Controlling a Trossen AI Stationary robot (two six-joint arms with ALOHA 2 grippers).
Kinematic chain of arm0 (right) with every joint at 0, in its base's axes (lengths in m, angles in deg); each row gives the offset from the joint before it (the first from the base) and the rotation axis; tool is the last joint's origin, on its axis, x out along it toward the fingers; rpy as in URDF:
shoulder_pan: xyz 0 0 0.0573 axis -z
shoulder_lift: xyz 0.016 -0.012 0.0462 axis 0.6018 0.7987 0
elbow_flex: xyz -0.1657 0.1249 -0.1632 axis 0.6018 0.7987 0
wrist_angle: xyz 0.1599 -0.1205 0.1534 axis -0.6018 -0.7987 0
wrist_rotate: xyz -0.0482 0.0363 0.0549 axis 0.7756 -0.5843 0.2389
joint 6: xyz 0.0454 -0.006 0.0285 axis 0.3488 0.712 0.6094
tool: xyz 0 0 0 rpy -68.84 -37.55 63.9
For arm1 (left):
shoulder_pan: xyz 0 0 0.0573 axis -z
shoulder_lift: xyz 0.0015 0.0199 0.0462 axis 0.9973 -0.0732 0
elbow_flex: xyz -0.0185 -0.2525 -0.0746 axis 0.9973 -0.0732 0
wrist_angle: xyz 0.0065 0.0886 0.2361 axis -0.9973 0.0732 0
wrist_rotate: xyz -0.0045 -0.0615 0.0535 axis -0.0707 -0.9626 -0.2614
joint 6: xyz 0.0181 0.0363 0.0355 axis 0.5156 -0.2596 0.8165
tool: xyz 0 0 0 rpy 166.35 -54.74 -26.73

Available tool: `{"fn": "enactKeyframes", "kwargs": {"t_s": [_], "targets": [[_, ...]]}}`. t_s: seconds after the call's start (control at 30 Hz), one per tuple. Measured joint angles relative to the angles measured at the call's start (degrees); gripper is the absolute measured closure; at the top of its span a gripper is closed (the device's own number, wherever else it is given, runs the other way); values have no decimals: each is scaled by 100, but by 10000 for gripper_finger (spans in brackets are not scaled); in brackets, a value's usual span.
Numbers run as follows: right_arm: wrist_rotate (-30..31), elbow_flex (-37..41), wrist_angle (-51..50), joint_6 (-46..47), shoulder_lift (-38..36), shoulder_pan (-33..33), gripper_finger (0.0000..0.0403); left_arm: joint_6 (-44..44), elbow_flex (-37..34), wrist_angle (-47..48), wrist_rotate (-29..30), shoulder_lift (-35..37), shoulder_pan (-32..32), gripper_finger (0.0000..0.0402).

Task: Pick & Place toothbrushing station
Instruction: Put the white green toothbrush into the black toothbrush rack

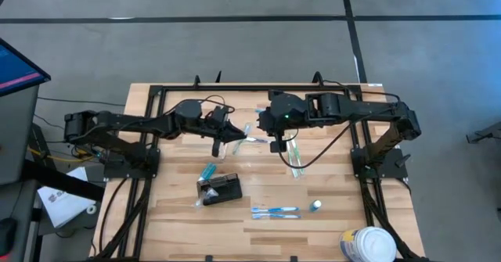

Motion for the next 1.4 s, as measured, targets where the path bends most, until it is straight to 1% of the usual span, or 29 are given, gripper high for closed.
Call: {"fn": "enactKeyframes", "kwargs": {"t_s": [0.13, 0.27, 0.43, 0.57, 0.7, 0.77, 0.9, 0.93, 1.03, 1.17, 1.23, 1.37, 1.4], "targets": [[-2, 2, -57, 110, 15, -57, 321, 11, -1, 208, 8, 266, 166, 396], [-2, 2, -160, 116, 13, -86, 321, 317, 2, 478, -1, 543, 429, 396], [-4, 2, -259, 219, 12, -83, 321, 429, -39, 661, 4, 896, 692, 396], [-6, 2, -404, 225, 4, -83, 321, 452, -340, 629, 51, 1223, 905, 396], [-32, 2, -405, 224, 2, -83, 321, 471, -797, 475, 353, 1648, 1170, 396], [-172, 2, -402, 227, 2, -59, 321, 478, -1004, 220, 480, 1865, 1316, 396], [-752, 4, -402, 265, 2, 83, 321, 490, -1345, -172, 521, 2236, 1550, 396], [-811, 33, -362, 285, 0, 133, 321, 492, -1407, -188, 540, 2341, 1592, 396], [-863, 171, -312, 367, -13, 289, 321, 491, -1547, -238, 731, 2540, 1739, 396], [-914, 392, -240, 424, -137, 425, 321, 491, -1731, -222, 786, 2774, 1890, 396], [-928, 642, -218, 435, -275, 422, 321, 490, -1813, -227, 786, 2910, 1938, 396], [-955, 1229, 156, 508, -691, 413, 321, 581, -1973, -252, 785, 3166, 1955, 396], [-956, 1401, 387, 549, -840, 405, 321, 581, -2039, -235, 789, 3244, 1955, 396]]}}
